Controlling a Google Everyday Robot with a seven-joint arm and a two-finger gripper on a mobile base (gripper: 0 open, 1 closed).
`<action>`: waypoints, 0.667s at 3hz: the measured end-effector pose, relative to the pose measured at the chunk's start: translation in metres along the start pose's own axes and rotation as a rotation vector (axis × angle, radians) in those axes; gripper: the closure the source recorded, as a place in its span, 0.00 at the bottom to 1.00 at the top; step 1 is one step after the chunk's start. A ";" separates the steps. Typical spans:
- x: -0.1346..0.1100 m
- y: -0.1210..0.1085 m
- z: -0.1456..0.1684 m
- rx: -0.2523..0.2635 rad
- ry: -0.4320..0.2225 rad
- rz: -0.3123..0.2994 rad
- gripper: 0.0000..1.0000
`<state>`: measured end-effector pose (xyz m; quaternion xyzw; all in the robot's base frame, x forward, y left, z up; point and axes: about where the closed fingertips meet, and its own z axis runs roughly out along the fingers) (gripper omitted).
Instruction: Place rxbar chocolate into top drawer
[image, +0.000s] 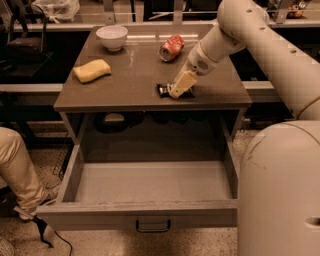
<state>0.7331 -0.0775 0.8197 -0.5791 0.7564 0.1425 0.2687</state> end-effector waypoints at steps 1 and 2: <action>0.000 0.001 -0.005 0.008 -0.005 -0.001 1.00; 0.009 0.020 -0.065 0.111 -0.076 -0.015 1.00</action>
Offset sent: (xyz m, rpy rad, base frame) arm -0.1375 -0.1301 0.1626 0.1618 -0.4098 -0.1571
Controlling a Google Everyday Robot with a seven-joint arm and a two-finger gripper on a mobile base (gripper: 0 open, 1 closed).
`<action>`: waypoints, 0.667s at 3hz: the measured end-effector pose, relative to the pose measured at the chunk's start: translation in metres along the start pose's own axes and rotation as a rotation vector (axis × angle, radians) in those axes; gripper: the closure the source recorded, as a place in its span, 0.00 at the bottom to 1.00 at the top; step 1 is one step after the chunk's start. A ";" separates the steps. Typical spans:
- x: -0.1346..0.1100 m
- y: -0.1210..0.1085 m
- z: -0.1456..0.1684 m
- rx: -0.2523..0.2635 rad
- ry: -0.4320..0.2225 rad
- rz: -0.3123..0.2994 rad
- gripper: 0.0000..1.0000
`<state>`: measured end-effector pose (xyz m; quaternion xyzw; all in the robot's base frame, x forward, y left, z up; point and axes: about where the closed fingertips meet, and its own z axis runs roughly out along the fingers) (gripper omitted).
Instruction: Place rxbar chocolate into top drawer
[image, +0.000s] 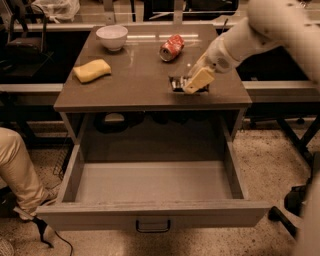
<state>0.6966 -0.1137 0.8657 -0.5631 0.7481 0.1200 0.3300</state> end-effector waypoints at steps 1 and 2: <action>0.005 0.040 -0.092 0.128 -0.081 -0.018 1.00; 0.011 0.070 -0.114 0.114 -0.097 -0.017 1.00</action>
Offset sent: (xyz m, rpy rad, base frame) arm -0.1517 -0.0598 0.0760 0.0877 -0.1241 -0.0333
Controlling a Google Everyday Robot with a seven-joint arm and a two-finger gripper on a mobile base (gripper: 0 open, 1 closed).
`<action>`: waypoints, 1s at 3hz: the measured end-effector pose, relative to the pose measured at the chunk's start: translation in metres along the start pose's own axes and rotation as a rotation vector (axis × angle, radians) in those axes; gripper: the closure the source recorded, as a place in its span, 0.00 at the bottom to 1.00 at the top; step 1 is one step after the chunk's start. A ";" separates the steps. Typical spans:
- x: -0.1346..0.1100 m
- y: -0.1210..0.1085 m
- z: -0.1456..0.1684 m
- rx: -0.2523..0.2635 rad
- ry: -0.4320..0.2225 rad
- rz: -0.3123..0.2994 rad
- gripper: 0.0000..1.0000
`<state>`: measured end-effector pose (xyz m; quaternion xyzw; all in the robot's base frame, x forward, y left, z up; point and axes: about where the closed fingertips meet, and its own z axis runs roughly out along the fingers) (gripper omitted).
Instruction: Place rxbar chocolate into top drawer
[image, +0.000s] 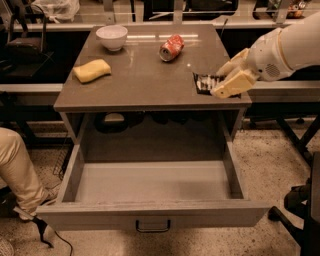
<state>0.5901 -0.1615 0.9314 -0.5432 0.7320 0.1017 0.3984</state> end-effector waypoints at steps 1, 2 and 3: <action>0.013 0.036 0.025 -0.095 0.043 0.036 1.00; 0.030 0.066 0.073 -0.182 0.117 0.101 1.00; 0.044 0.091 0.122 -0.235 0.189 0.186 1.00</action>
Offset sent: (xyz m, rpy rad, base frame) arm -0.0333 0.0812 -0.1579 -0.0721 0.4222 -0.0052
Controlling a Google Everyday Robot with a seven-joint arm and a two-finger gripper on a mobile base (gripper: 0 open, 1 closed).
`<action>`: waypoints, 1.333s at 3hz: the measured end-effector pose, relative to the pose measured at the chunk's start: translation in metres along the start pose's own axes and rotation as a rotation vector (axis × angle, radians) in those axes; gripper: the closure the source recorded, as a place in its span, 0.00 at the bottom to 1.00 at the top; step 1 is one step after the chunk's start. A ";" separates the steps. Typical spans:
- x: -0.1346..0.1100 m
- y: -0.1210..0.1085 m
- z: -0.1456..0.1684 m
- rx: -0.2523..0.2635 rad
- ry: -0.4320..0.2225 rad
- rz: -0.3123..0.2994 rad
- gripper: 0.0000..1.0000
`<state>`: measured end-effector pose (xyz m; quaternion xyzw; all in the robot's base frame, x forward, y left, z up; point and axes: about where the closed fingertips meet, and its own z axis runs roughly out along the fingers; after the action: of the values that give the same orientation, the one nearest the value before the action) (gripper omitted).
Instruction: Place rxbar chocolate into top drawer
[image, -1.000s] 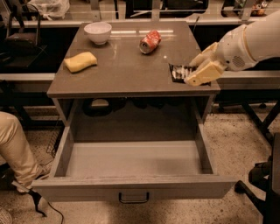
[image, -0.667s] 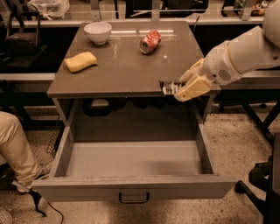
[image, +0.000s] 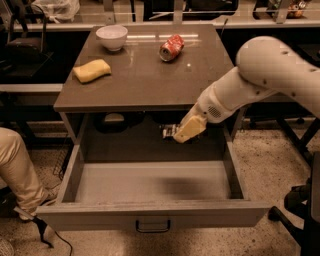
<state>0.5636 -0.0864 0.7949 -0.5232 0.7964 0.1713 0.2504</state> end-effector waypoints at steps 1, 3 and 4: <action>0.000 0.003 0.005 -0.007 0.006 0.026 1.00; 0.028 0.016 0.032 -0.050 -0.004 0.119 1.00; 0.051 0.022 0.054 -0.062 -0.035 0.200 1.00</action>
Offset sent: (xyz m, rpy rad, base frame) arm -0.0098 0.0015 -0.0262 -0.0040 0.0843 -0.0412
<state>0.5386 -0.0866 0.7214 -0.4453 0.8345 0.2291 0.2298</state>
